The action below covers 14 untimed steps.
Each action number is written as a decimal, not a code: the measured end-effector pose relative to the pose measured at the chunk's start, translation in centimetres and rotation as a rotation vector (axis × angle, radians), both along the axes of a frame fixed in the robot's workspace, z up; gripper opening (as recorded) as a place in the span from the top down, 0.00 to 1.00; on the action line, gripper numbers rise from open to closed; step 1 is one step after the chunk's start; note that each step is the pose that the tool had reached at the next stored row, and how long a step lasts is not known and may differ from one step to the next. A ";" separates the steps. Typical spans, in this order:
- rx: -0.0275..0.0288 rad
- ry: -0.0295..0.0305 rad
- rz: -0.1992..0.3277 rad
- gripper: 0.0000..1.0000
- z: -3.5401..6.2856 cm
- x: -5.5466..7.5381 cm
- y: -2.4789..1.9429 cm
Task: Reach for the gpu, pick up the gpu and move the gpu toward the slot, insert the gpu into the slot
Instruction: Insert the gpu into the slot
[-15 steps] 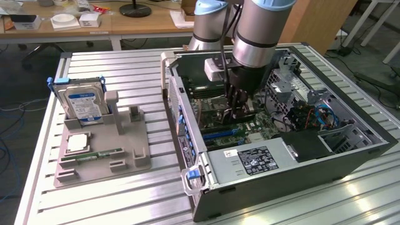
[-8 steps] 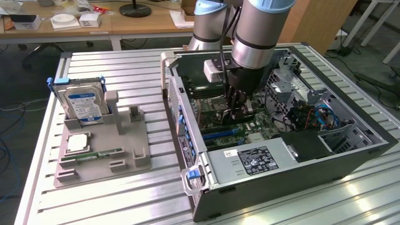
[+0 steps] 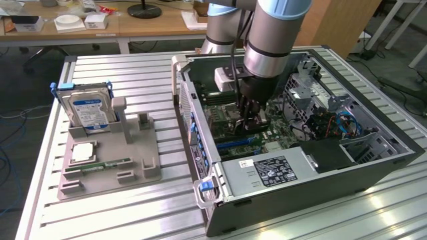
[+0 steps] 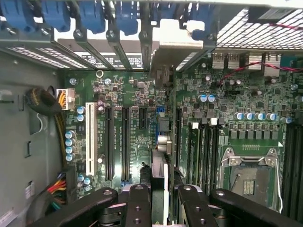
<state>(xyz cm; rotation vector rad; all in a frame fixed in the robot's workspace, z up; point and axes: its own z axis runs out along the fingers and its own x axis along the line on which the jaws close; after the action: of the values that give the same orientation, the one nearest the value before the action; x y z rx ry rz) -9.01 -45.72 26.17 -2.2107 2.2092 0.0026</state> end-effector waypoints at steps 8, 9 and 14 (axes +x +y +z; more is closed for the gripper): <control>0.0001 -0.0001 0.000 0.73 -0.99 -0.5 0.00; 0.0000 0.0000 0.000 0.73 -1.13 -0.5 0.00; 0.0002 0.0000 0.000 0.73 -1.85 -0.5 0.02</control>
<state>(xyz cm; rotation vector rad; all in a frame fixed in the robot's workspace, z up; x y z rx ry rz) -9.55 -45.70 24.32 -2.2106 2.2092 0.0028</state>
